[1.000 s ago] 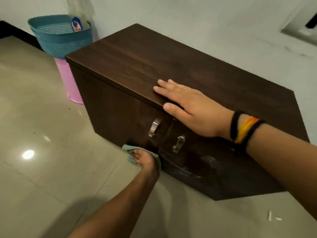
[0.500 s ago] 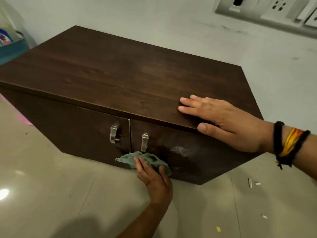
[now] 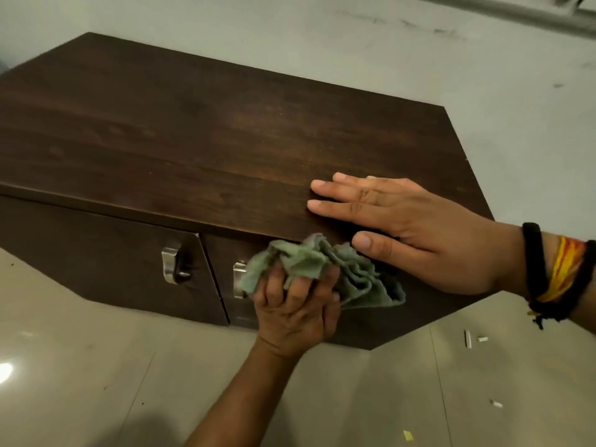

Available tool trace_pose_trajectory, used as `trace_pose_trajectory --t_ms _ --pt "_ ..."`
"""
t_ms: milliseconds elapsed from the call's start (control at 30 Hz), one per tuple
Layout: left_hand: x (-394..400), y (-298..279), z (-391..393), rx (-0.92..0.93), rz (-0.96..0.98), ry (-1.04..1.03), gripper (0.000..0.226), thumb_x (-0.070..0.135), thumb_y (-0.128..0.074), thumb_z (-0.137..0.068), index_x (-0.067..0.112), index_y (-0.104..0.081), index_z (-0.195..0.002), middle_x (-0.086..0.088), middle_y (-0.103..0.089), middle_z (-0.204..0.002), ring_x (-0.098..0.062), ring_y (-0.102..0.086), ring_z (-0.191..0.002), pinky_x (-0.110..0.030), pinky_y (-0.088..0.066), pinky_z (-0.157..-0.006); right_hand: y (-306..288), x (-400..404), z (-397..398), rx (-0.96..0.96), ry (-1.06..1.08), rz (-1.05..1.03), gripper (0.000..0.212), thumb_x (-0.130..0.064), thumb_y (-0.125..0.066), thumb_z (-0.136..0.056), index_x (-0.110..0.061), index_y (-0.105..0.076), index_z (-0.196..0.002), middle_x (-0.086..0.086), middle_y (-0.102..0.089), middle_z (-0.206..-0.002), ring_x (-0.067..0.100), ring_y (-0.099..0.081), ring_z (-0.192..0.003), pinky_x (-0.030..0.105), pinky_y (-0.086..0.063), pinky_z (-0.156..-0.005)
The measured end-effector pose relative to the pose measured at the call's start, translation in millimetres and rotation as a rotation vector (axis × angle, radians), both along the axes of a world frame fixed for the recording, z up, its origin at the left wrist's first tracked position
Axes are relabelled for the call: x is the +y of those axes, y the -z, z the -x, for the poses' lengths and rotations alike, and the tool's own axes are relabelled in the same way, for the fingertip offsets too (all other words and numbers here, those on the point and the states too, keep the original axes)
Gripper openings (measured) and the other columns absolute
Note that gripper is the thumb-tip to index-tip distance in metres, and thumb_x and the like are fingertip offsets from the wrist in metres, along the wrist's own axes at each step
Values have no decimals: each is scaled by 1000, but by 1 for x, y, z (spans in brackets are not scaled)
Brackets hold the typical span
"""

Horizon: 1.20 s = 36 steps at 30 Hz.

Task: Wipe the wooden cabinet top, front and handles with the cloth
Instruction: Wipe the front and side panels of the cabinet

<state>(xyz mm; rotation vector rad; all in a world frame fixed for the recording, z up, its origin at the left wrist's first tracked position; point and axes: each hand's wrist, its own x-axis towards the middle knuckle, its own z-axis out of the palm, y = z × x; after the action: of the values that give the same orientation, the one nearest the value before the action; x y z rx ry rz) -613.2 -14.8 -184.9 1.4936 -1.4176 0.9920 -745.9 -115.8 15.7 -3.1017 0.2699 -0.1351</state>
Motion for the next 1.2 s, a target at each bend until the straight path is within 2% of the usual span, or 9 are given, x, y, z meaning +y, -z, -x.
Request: trace_pose_trajectory --t_ms 167,333,500,700,833,933,1000,1067,1200 --pt "4 42 45 309 -185 -92 65 40 -29 -104 8 -16 -159 -10 -10 -166 -41 -21 -137 -49 -16 -119 -8 2 -1 121 93 -234 51 -49 -24 -105 -41 -24 -156 -23 -12 -165 -2 -2 -152 39 -7 -125" --pt "-9 -10 38 97 -41 21 59 38 -34 -99 18 -31 -154 -7 -26 -146 -31 -27 -136 -43 -21 -116 -18 2 -5 100 106 -266 49 -44 -24 -106 -41 -25 -155 -23 -13 -164 -2 -1 -151 43 -4 -125" --pt "5 17 54 427 -105 -61 64 38 -29 -105 9 -14 -159 -16 -20 -149 -46 -35 -126 -49 -23 -113 -14 6 -2 116 129 -319 48 -37 -27 -106 -42 -27 -154 -25 -14 -164 -4 -1 -151 42 -1 -125" --pt "-22 25 73 -313 -170 186 54 35 -48 -93 25 -38 -145 3 -38 -147 -22 -29 -139 -39 -21 -118 -21 1 -4 77 129 -324 49 -30 -31 -107 -39 -29 -155 -23 -17 -164 -2 -4 -151 45 -2 -125" --pt "-35 33 101 -437 -286 236 60 36 -35 -103 20 -25 -159 4 -35 -158 -19 -22 -149 -36 -19 -112 -17 6 0 109 137 -335 50 -26 -32 -106 -39 -28 -155 -23 -16 -164 -3 -3 -151 43 0 -125" --pt "-16 75 72 -510 -701 323 57 45 -36 -99 34 -35 -155 13 -50 -145 -5 -45 -132 -35 -10 -121 -18 7 2 108 150 -333 50 -28 -31 -106 -40 -28 -155 -23 -15 -164 -3 -2 -151 42 0 -125" --pt "4 101 46 -345 -943 454 46 57 -52 -79 57 -62 -125 26 -70 -115 4 -68 -97 -26 -46 -102 -20 8 0 109 151 -332 49 -31 -29 -106 -39 -27 -155 -22 -15 -164 -3 -2 -151 42 0 -125" --pt "14 109 28 -254 -1061 526 50 48 -53 -76 55 -64 -124 18 -75 -108 -4 -72 -87 -25 -57 -68 -20 7 -1 119 142 -285 50 -40 -26 -106 -38 -25 -156 -21 -13 -165 -1 -1 -152 45 -2 -125" --pt "-2 75 28 -222 -504 415 47 36 -55 -92 34 -50 -138 5 -53 -133 -18 -55 -116 -36 -44 -100 -18 6 -2 191 98 -193 57 -56 -20 -103 -41 -15 -157 -19 -5 -167 3 3 -153 51 -5 -124"
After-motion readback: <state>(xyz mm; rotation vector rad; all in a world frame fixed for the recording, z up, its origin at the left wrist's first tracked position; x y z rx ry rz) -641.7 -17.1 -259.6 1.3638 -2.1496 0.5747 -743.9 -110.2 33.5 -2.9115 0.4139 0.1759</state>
